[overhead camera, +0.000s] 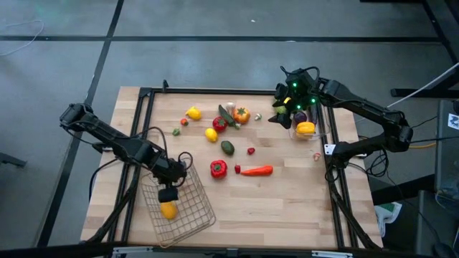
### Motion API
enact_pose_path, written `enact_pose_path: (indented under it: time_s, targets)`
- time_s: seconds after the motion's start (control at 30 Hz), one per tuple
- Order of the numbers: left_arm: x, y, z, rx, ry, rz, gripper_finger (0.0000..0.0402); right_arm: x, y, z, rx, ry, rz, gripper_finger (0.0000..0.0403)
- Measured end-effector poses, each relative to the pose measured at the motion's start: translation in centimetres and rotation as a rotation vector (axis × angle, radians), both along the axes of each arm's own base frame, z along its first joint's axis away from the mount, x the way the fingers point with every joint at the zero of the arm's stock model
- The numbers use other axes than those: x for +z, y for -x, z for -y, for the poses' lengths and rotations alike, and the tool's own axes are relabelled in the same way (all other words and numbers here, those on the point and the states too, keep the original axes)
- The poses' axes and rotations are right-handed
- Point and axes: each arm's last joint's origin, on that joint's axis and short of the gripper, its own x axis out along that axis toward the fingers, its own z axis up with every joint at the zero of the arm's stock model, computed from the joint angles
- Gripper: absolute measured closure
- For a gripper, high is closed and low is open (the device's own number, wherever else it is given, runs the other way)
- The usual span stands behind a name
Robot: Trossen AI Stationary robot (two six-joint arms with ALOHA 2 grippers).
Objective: Sort produce into baskets
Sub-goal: Put the bottom yellow lemon into the wire basket
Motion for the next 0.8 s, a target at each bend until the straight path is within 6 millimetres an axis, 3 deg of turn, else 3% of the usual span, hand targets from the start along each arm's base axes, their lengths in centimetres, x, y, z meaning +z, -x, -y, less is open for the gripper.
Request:
enact_pose_path:
  time_s: [0.27, 0.63, 0.8]
  targets:
    - [3.0, 0.4, -1.8, 0.134, 0.026, 0.235, 0.0007, 0.0, 0.0, 0.0, 0.000, 0.000, 0.000, 0.0031]
    - [7.7, -1.7, -7.1, 0.602, -0.198, 0.785, 0.0007, 0.0, 0.0, 0.0, 0.000, 0.000, 0.000, 0.0031]
    - [9.1, -2.3, -9.3, 0.709, -0.244, 0.925, 0.0004, 0.0, 0.0, 0.0, 0.000, 0.000, 0.000, 0.0031]
